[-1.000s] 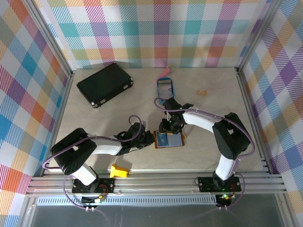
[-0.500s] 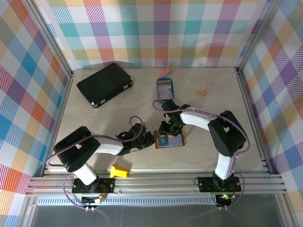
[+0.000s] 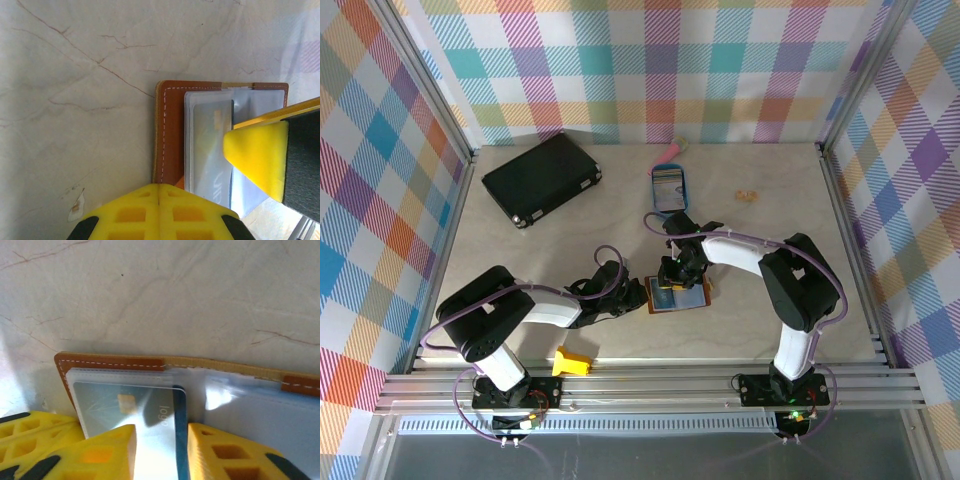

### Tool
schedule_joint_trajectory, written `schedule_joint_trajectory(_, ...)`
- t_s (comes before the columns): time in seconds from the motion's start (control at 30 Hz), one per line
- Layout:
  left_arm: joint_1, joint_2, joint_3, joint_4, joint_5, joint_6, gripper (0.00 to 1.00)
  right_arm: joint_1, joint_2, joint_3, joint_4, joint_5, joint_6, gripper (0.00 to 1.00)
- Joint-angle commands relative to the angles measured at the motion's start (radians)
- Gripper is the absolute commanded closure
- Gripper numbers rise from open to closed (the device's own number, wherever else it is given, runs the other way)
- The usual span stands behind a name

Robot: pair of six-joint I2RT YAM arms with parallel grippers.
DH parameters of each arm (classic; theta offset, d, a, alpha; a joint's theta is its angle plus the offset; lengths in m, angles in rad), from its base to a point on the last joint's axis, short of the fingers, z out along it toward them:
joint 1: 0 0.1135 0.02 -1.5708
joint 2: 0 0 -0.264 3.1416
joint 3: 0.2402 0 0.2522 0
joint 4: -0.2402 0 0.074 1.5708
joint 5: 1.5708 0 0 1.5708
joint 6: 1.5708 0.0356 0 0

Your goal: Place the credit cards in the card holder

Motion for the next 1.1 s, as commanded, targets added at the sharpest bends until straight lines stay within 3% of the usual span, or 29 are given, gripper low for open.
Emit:
schedule_joint_trajectory(0.0,0.001,0.006,-0.001,0.017,0.008,0.003,1.00,0.014,-0.039,0.000,0.007,-0.046,0.010,0.62)
schedule_joint_trajectory(0.33,0.002,-0.111,-0.024,-0.053,-0.017,0.029,1.00,-0.061,-0.218,0.035,-0.161,0.093,-0.051,0.54)
schedule_joint_trajectory(0.5,0.004,-0.185,-0.052,-0.075,-0.026,0.042,0.90,-0.158,-0.309,0.007,-0.234,0.126,-0.109,0.51)
schedule_joint_trajectory(0.67,0.007,-0.231,-0.066,-0.057,-0.003,0.070,0.65,-0.191,-0.345,-0.021,-0.257,0.109,-0.194,0.51)
schedule_joint_trajectory(0.73,0.006,-0.223,-0.052,-0.065,0.015,0.077,0.50,-0.191,-0.367,-0.049,-0.209,0.015,-0.226,0.50)
schedule_joint_trajectory(0.87,0.006,-0.163,-0.003,-0.079,0.062,0.086,0.33,-0.185,-0.369,-0.093,-0.138,-0.126,-0.234,0.50)
schedule_joint_trajectory(1.07,0.007,-0.109,-0.010,0.002,0.030,0.025,0.16,-0.119,-0.274,-0.058,-0.167,-0.002,-0.189,0.47)
